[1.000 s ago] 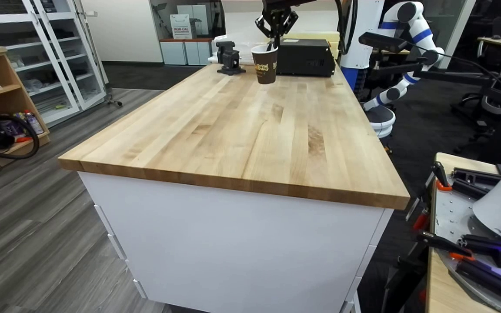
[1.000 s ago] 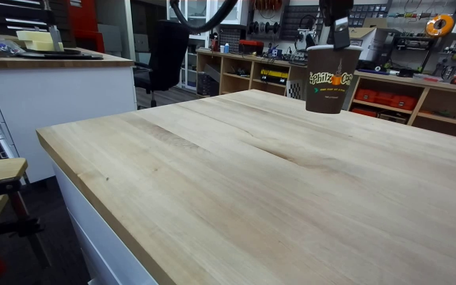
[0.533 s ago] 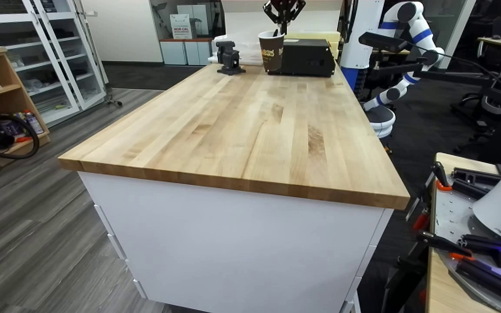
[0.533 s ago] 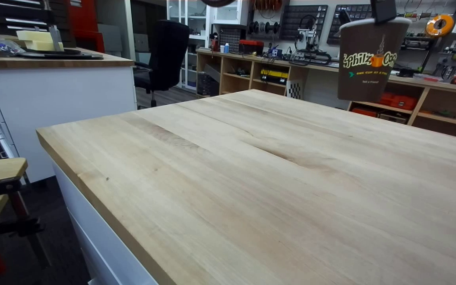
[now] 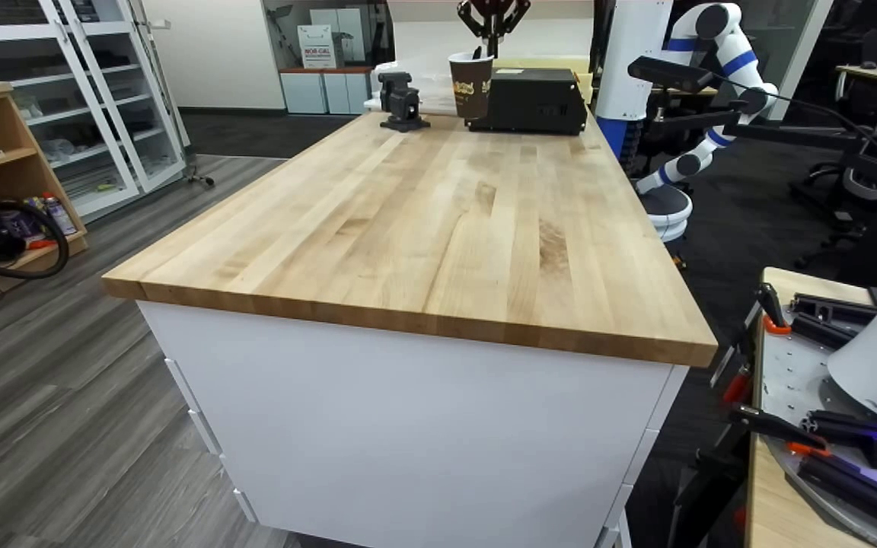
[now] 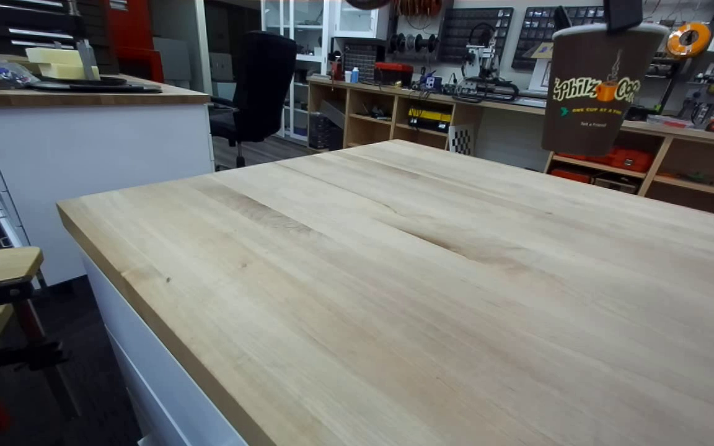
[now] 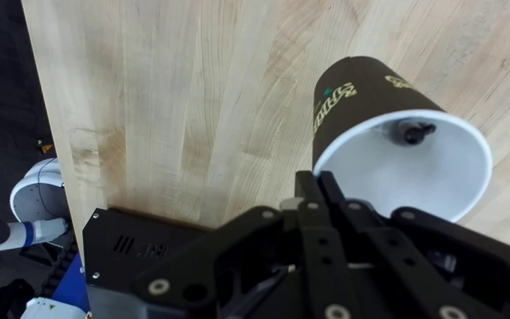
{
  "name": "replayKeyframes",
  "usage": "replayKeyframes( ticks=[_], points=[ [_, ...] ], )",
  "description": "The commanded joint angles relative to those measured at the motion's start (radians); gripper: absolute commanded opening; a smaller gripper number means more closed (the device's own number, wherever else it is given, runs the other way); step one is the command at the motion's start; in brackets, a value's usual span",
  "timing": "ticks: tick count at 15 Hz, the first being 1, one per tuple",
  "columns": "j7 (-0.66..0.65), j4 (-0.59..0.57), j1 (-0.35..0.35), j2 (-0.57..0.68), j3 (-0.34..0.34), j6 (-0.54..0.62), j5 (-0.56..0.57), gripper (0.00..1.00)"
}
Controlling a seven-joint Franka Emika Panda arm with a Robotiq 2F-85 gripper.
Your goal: Move the plastic cup to the right
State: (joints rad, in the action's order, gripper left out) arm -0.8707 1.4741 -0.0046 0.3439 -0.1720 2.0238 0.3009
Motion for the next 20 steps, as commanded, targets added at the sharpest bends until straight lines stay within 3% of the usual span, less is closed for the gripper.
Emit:
replayKeyframes(
  ticks=[1,20],
  points=[
    [-0.004,-0.120,-0.022,0.085,-0.006,-0.064,-0.048,0.01],
    [-0.001,-0.433,-0.093,0.376,-0.042,-0.112,-0.151,0.01]
  ],
)
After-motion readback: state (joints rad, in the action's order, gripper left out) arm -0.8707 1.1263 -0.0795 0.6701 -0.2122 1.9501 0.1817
